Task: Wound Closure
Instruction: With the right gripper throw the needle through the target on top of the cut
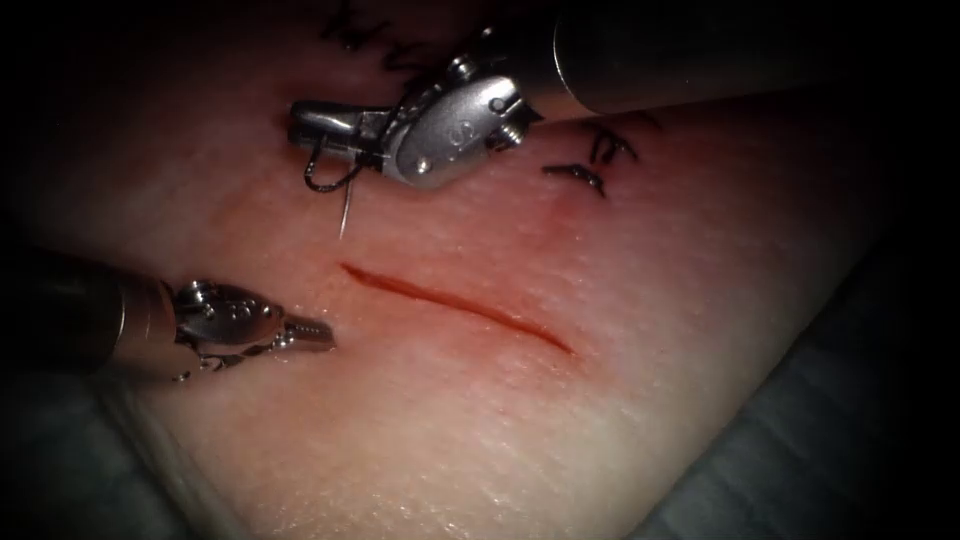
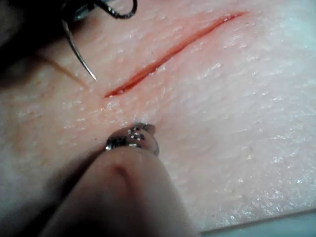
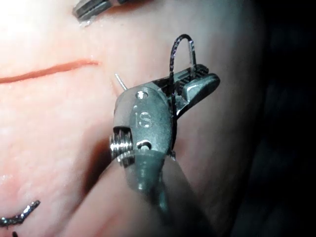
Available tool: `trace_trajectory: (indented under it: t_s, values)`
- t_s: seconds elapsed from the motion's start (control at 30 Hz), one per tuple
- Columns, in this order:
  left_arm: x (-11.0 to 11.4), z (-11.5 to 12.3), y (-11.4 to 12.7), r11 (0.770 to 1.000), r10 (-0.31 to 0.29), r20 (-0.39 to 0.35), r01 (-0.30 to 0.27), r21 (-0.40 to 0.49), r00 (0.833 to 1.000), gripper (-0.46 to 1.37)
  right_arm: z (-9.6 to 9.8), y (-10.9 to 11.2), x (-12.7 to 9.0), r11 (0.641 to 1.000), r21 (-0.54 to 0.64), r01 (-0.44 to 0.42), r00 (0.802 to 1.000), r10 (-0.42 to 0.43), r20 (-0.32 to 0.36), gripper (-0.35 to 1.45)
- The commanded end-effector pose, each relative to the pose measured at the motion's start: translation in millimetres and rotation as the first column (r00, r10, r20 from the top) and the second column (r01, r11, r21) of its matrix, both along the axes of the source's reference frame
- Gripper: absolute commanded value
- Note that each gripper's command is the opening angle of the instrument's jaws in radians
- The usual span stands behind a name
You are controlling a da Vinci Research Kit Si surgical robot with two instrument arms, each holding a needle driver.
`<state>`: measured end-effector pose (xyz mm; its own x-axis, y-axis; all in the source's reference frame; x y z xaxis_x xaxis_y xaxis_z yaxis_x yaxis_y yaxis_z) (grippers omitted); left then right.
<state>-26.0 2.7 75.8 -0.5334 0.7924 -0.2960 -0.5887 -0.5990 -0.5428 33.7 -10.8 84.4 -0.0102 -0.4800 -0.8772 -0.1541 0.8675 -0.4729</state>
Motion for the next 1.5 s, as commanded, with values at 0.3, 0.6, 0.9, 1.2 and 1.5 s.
trace_trajectory:
  t_s: [0.3, 0.6, 0.9, 1.2, 1.5]
  values:
    - [-0.1, 0.5, -0.3, 1.000, -0.003, 0.001, 0.003, -0.002, 1.000, -0.26, -0.4, 0.6, -0.6, 1.000, -0.014, -0.006, 1.000, 0.006, -0.004, -0.35]
    - [-0.1, 1.0, -0.8, 1.000, -0.003, -0.006, 0.003, 0.004, 1.000, -0.28, -0.6, 0.8, -1.5, 0.999, -0.035, -0.004, 1.000, 0.004, -0.006, -0.35]
    - [0.1, 1.9, -1.5, 1.000, 0.000, -0.019, 0.001, 0.016, 1.000, -0.30, -0.7, 0.9, -2.4, 0.999, -0.046, -0.003, 1.000, 0.003, -0.002, -0.35]
    - [0.6, 2.4, -2.0, 1.000, 0.004, -0.028, -0.003, 0.029, 1.000, -0.25, -0.6, 0.7, -3.6, 0.999, -0.049, 0.004, 1.000, -0.004, 0.017, -0.35]
    - [0.5, 3.7, -2.9, 0.999, 0.012, -0.044, -0.010, 0.045, 0.999, -0.35, -0.1, 0.4, -3.8, 0.998, -0.055, 0.020, 0.999, -0.018, 0.039, -0.35]
